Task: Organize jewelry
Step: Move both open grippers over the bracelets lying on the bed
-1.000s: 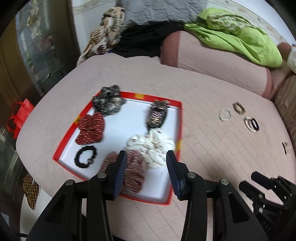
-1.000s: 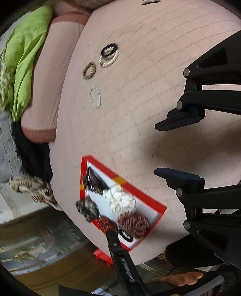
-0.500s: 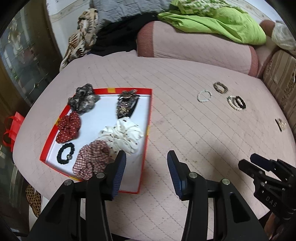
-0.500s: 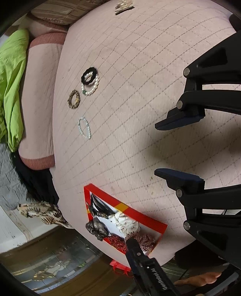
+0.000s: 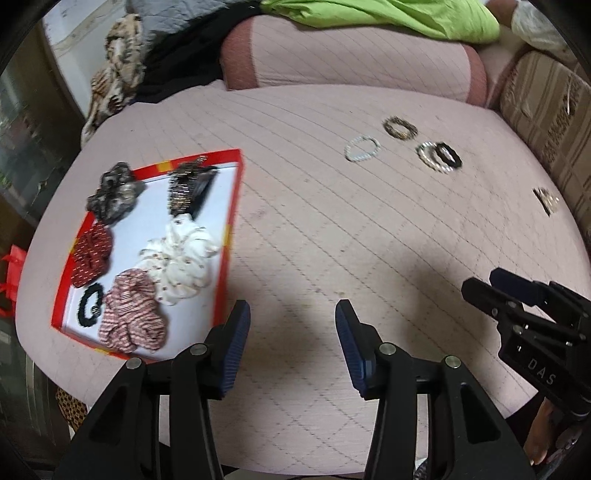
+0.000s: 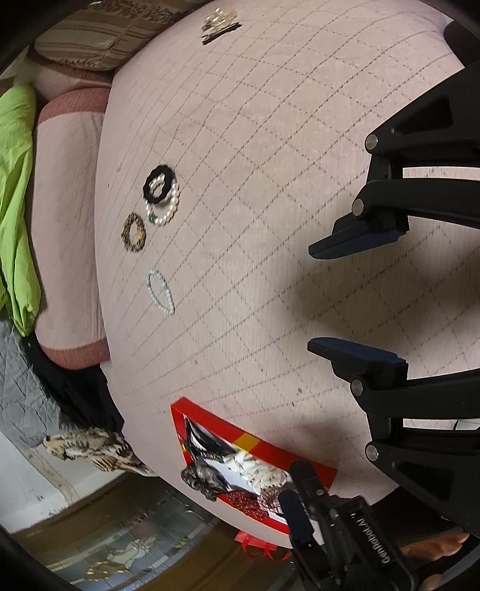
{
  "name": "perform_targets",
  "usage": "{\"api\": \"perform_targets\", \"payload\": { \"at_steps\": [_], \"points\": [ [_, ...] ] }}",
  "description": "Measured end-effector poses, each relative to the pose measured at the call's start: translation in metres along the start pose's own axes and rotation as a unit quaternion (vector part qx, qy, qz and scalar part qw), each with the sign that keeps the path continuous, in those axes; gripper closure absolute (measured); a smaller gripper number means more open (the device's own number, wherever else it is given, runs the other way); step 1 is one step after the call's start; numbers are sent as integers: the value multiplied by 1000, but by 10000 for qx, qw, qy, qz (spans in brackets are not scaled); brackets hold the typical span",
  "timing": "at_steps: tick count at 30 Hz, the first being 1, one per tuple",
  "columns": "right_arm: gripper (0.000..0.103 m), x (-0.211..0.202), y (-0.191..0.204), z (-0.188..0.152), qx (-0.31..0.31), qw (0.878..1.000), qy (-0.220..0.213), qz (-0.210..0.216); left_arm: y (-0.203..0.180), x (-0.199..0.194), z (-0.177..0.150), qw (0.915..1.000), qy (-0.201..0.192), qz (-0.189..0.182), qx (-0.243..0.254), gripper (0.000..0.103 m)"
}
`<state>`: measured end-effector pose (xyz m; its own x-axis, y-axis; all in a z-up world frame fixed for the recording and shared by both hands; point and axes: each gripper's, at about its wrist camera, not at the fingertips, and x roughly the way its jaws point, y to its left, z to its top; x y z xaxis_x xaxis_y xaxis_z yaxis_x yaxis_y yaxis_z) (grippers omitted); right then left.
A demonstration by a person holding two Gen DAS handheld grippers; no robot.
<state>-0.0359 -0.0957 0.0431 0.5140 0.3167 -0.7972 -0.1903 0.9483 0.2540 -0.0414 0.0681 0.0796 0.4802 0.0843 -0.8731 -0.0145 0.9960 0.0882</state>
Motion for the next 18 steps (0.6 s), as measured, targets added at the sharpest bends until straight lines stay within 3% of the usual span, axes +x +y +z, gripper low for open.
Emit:
{"api": "perform_targets", "payload": {
  "at_steps": [18],
  "points": [
    [53, -1, -80, 9, 771, 9960, -57, -458, -53, 44, 52, 9976, 394, -363, 446, 56]
  ]
}}
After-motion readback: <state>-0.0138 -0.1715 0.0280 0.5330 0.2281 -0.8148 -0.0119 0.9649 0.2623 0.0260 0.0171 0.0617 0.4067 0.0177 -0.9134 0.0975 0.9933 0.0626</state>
